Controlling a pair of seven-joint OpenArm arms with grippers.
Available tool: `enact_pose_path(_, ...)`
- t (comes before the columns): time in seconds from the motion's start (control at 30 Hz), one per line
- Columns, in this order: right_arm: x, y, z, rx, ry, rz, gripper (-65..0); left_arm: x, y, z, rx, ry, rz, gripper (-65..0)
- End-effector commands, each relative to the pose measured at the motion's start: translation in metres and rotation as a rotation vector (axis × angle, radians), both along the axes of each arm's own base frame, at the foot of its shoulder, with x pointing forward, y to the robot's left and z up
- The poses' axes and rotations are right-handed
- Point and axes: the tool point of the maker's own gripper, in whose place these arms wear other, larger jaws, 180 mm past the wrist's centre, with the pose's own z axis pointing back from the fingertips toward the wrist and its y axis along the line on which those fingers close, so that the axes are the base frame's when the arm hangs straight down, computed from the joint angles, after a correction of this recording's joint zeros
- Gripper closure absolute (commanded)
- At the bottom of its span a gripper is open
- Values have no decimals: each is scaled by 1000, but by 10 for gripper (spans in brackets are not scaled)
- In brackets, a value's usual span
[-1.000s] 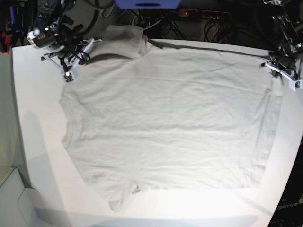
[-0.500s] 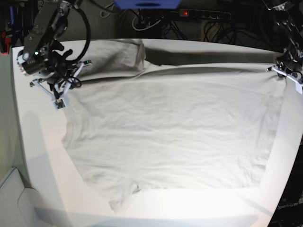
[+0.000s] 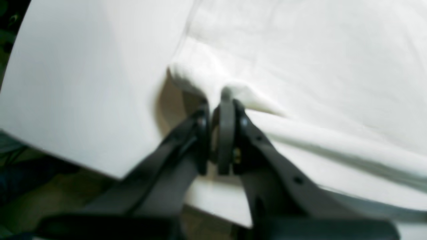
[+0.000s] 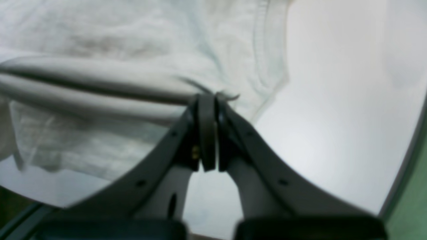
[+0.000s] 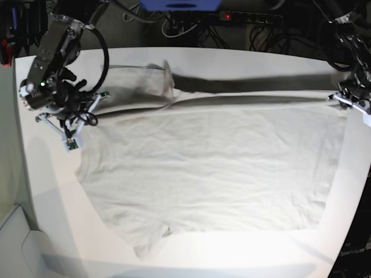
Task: Layout the t-shirt on the table in an organized manner, then fold the t-shirt properly
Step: 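Lift the shoulder edge with both grippers and fold it over the shirt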
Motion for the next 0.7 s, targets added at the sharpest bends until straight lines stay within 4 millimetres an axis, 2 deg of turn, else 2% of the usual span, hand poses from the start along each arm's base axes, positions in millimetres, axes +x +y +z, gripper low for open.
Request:
enact_pose_path(0.0, 11, -1, 8, -4, -37, 15, 0, 16, 9, 18, 29, -61, 6, -12)
enact_pose_path(0.13, 17, -4, 2, 2, -20, 16, 0, 24, 9, 20, 22, -79, 9, -12)
enact_pose_path(0.37, 24, -8, 0, 2, -11, 16, 0, 55, 6, 36, 11, -145, 0, -12)
enact_pose_path(0.57, 25, -9, 1, 1, -17, 16, 0, 82, 0, 31, 93, -85, -54, -12)
enact_pose_path(0.67, 25, -10, 1, 0, -17, 16, 0, 89, 2, 28, 127, -53, -61, -12)
